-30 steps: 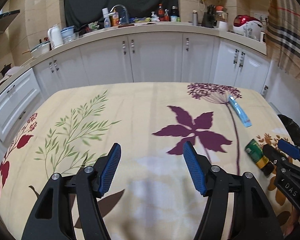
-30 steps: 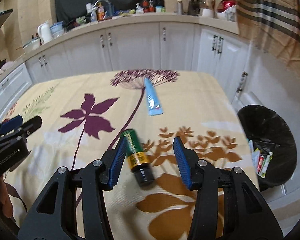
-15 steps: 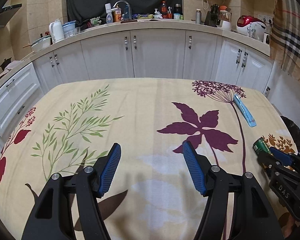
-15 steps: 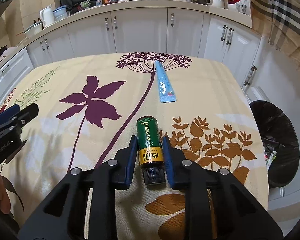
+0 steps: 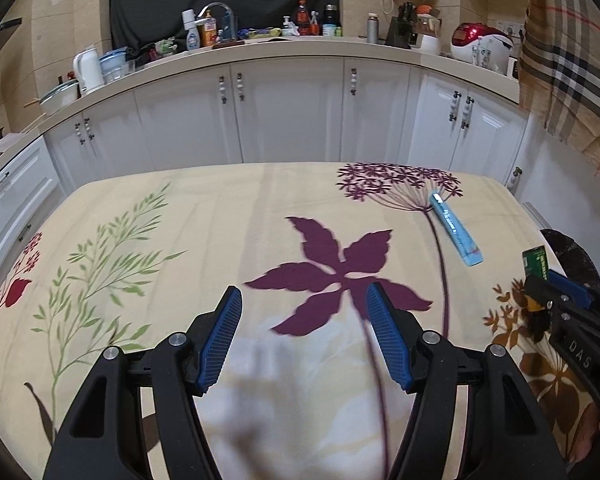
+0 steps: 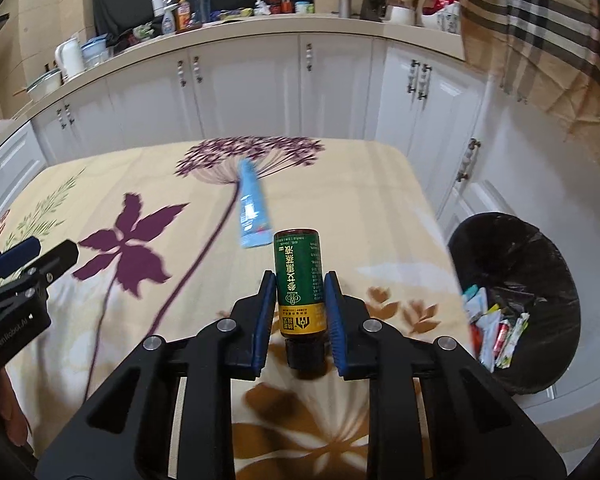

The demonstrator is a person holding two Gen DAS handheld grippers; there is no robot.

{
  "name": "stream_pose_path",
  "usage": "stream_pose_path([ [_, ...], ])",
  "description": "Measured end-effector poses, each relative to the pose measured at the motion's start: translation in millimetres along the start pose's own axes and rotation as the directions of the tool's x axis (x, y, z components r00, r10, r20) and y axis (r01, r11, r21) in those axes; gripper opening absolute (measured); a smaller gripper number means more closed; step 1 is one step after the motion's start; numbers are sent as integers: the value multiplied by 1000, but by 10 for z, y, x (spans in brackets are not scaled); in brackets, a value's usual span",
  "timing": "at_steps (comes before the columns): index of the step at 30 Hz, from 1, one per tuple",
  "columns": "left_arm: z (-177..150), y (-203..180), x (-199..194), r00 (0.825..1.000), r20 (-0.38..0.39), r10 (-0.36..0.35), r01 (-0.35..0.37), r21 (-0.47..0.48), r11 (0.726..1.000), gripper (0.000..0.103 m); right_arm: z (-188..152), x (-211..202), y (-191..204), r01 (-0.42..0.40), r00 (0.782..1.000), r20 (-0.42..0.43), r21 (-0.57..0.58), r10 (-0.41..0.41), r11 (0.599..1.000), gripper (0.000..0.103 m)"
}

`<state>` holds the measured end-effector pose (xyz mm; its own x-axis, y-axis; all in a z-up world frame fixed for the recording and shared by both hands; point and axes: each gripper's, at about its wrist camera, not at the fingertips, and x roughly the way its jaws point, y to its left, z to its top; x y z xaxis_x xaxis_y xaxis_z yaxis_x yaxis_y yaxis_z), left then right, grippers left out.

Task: Collect trash
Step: 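Grasp the green-yellow can with the right gripper while the left grasps the blue tube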

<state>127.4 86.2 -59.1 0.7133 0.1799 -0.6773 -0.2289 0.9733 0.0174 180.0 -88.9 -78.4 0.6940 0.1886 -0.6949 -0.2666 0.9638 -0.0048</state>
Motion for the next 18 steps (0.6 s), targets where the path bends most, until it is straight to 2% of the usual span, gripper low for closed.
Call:
stream_pose_path([
  [7, 90, -270, 150, 1000, -17, -22, 23, 28, 999, 63, 84, 89, -256, 22, 1000, 9, 28, -23, 999, 24],
  [18, 298, -626, 404, 998, -28, -49, 51, 70, 996, 63, 216, 248, -454, 32, 999, 10, 34, -32, 999, 24],
])
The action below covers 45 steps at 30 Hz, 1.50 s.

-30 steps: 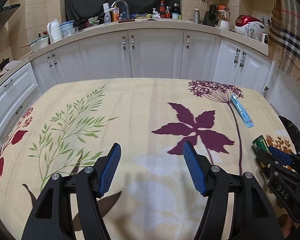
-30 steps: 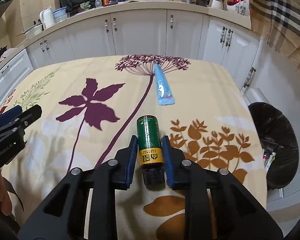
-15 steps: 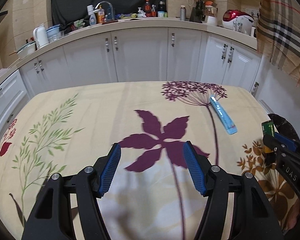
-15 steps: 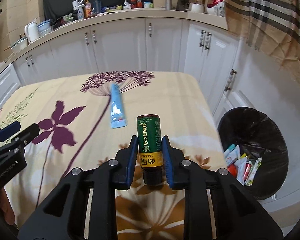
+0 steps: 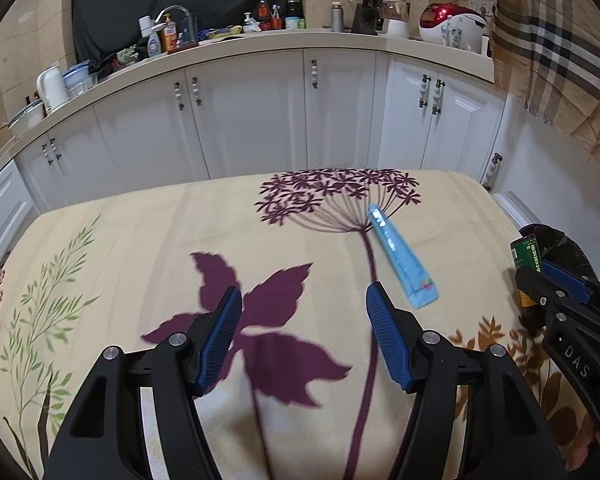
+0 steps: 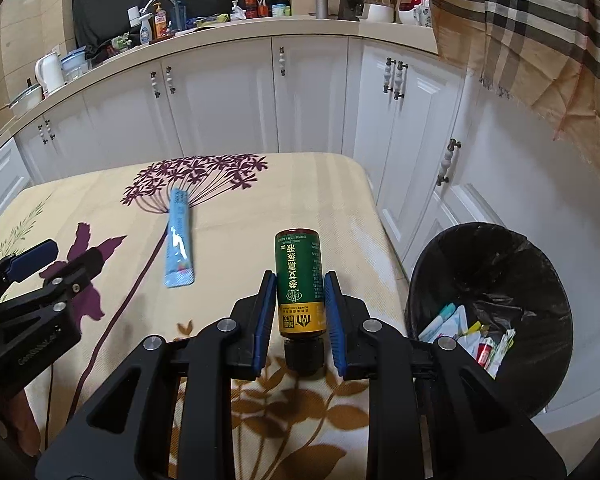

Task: Collect trash
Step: 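Grasp the green-yellow can with the right gripper while the left grasps the blue tube, then carry the green can and blue tube over the black bin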

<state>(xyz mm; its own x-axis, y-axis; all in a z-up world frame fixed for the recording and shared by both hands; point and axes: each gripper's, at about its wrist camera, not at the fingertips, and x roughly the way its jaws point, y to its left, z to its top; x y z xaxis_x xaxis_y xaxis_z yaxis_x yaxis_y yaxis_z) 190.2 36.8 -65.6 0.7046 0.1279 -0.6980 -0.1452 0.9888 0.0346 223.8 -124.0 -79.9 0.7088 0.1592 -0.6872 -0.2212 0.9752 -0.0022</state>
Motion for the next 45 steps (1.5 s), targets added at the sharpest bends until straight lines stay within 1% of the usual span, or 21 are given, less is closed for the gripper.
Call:
stream_pose_path([
  [10, 161, -274, 206, 1000, -14, -17, 18, 34, 999, 63, 110, 125, -117, 0, 1000, -3, -1, 0, 1000, 24],
  [16, 235, -418, 344, 999, -29, -14, 15, 50, 999, 63, 137, 149, -143, -4, 1000, -3, -1, 4, 1000, 24],
  [19, 254, -458, 426, 999, -52, -16, 19, 55, 998, 63, 137, 148, -146, -4, 1000, -2, 1, 4, 1000, 24],
  [21, 261, -472, 475, 997, -69, -16, 20, 56, 998, 65, 146, 156, -154, -7, 1000, -2, 3, 7, 1000, 24],
  [27, 258, -448, 565, 992, -116, -53, 57, 33, 998, 65, 171, 173, -160, -14, 1000, -2, 1, 14, 1000, 24],
  [29, 244, -415, 560, 991, -119, -65, 68, 23, 997, 57, 171, 175, -164, -16, 1000, -1, 1, 16, 1000, 24],
  [30, 240, -404, 549, 991, -116, -62, 65, 27, 998, 51, 170, 174, -164, -16, 1000, -1, 2, 16, 1000, 24],
  [31, 236, -404, 543, 991, -115, -64, 68, 30, 997, 43, 171, 177, -168, -16, 1000, -1, 3, 16, 1000, 24],
  [32, 227, -399, 534, 992, -112, -63, 67, 38, 997, 40, 168, 174, -163, -17, 1000, -1, 3, 17, 1000, 24],
  [33, 218, -397, 523, 992, -111, -62, 67, 46, 997, 33, 164, 168, -161, -17, 1000, 0, 3, 17, 1000, 24],
  [35, 201, -384, 500, 992, -108, -69, 75, 53, 996, 29, 159, 158, -146, -18, 1000, 0, 2, 18, 1000, 24],
  [36, 196, -382, 495, 992, -107, -72, 78, 55, 995, 23, 159, 159, -147, -18, 1000, 0, 2, 18, 1000, 24],
  [40, 146, -350, 437, 992, -100, -82, 88, 56, 995, 14, 134, 127, -113, -19, 1000, -1, 3, 19, 1000, 24],
  [45, 74, -308, 351, 992, -92, -87, 93, 56, 994, 13, 89, 79, -85, -21, 1000, -1, 6, 21, 1000, 24],
])
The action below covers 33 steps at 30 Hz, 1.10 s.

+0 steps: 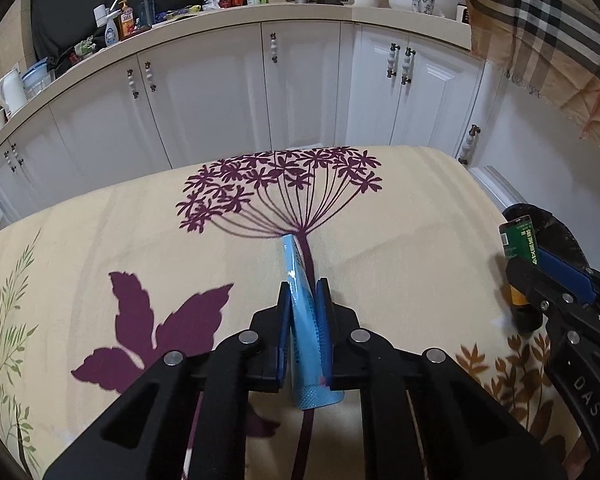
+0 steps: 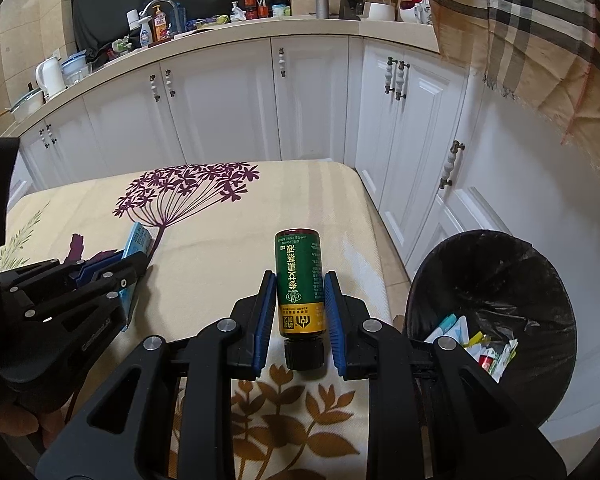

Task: Collect trash
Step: 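Carry the green can and blue tube over the black bin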

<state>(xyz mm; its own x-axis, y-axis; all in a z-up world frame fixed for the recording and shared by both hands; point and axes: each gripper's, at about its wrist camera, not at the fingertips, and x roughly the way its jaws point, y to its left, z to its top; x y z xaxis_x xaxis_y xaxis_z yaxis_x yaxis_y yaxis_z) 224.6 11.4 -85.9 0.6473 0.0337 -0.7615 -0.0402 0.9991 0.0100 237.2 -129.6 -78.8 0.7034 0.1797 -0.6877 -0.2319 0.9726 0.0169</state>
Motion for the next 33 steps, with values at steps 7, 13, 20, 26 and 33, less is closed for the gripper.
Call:
stream_pose_path([
  [7, -123, 75, -152, 1000, 19, 4, -4, 0, 1000, 11, -136, -102, 54, -5, 1000, -6, 12, 5, 1000, 24],
  [13, -251, 139, -305, 1000, 29, 5, -5, -5, 1000, 11, -268, -232, 130, -13, 1000, -10, 15, 13, 1000, 24],
  [20, -407, 188, -532, 998, 54, 18, -18, 7, 1000, 11, -420, -407, 176, -19, 1000, -8, 20, 19, 1000, 24],
  [26, -484, 138, -689, 997, 73, 8, -9, 21, 1000, 11, -507, -584, 124, -7, 1000, 12, 32, 6, 999, 24],
  [33, -411, -183, -796, 992, 117, -43, 34, 77, 996, 11, -538, -773, -165, 52, 997, 44, 76, -56, 996, 23],
])
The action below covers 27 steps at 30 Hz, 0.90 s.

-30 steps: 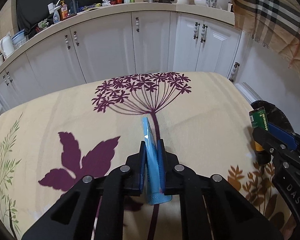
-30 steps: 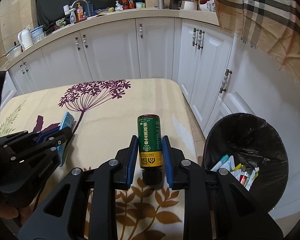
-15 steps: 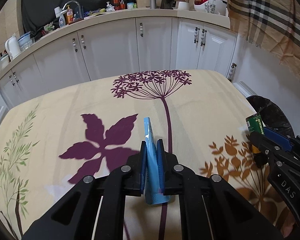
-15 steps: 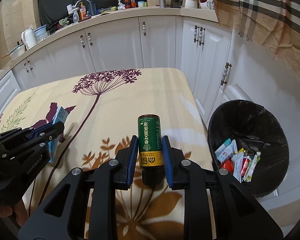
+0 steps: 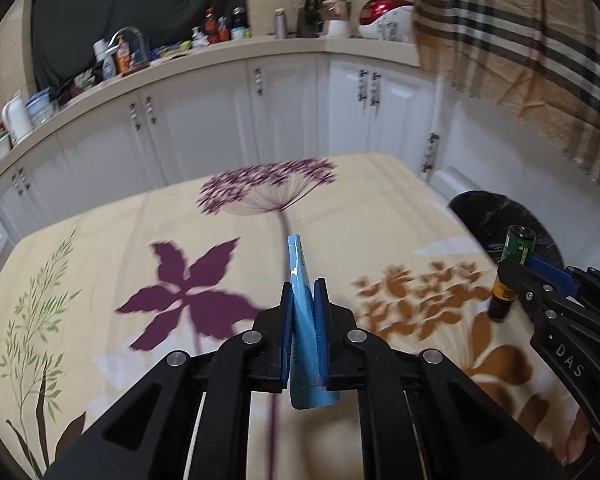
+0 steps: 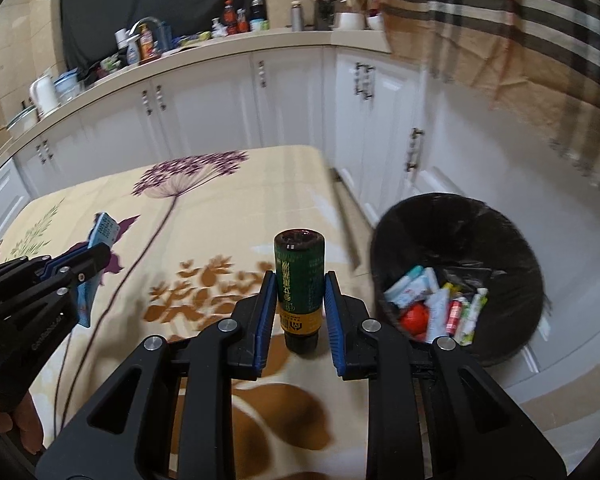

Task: Collect trash
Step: 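Carry the green can and blue tube over the black bin, then open both grippers over the bin to drop the can and tube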

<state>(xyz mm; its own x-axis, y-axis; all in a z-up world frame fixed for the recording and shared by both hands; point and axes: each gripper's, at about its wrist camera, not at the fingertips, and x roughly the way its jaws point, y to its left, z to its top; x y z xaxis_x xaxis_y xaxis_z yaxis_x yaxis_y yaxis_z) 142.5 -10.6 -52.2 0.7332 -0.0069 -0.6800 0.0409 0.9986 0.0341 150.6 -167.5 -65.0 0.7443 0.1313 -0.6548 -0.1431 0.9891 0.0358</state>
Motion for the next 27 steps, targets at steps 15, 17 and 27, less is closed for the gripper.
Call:
stream_pose_path([
  [15, 423, -1027, 25, 981, 100, -163, 148, 144, 978, 11, 165, -206, -916, 189, 977, 80, 108, -198, 976, 23],
  [17, 461, -1131, 48, 979, 104, -174, 157, 157, 975, 11, 189, -203, -1028, 205, 973, 85, 123, -216, 971, 23],
  [27, 669, -1639, 285, 970, 114, -216, 187, 219, 958, 11, 268, -85, -1398, 263, 956, 87, 170, -280, 950, 23],
])
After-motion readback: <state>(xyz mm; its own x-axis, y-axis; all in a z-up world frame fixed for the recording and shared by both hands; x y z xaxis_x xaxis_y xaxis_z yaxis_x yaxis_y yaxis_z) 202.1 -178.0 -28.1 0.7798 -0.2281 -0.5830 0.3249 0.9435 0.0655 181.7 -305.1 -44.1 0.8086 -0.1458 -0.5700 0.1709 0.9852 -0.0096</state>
